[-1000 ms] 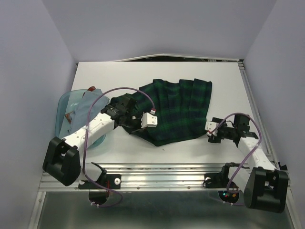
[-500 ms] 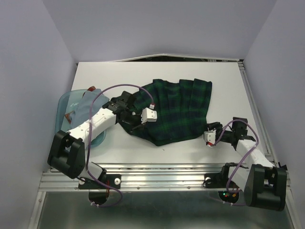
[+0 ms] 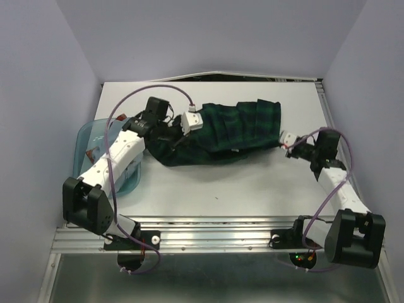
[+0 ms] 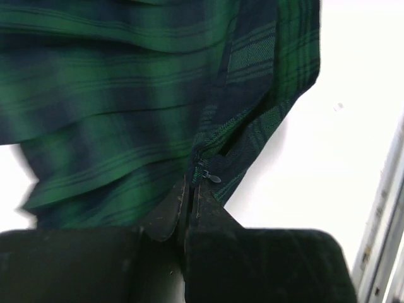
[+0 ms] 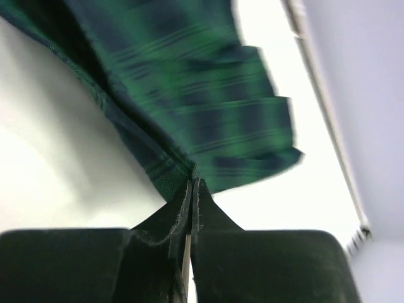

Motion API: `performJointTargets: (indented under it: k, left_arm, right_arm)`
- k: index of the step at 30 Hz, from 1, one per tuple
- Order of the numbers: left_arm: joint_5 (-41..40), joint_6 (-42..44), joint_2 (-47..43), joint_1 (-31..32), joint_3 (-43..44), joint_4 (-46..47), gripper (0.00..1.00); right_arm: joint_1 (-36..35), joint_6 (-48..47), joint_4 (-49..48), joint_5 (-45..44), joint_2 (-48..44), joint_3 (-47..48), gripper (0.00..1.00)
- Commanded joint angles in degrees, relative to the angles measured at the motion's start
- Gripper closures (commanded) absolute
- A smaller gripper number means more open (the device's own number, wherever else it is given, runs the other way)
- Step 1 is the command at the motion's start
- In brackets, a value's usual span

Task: Fold and stack the skirts
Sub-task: Flatten the skirt out

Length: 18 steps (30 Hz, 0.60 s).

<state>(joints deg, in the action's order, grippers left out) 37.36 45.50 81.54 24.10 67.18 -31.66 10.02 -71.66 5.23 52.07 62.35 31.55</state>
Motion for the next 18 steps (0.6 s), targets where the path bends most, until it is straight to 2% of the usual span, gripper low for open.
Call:
performJointTargets:
  k: [1, 5, 8, 14, 18]
  left_arm:
    - [-4.04, -9.53, -4.02, -2.47, 11.64, 9.91, 1.00]
    - [-9.40, -14.20, -5.68, -4.49, 18.94, 15.82, 1.00]
    - [-10.29, -11.94, -9.28, -4.94, 19.13, 17.33, 1.00]
    - [-6.45, -6.83, -21.23, -4.94, 12.55, 16.98, 1.00]
    - [-4.75, -9.45, -28.09, -4.94, 6.66, 22.33, 1.00]
  right_arm:
    - [0.00, 25.29, -9.10, -8.82, 1.63, 14.22, 0.99]
    - [0.00, 32.52, -6.12, -18.64, 2.87, 27.30, 0.99]
    - [0.70, 33.69, -2.17, -21.39, 1.91, 31.63, 0.99]
    - [1.23, 35.09, 2.94, -25.35, -4.68, 36.91, 0.99]
    - [1.23, 36.59, 2.85, -30.27, -5.22, 39.72, 0.99]
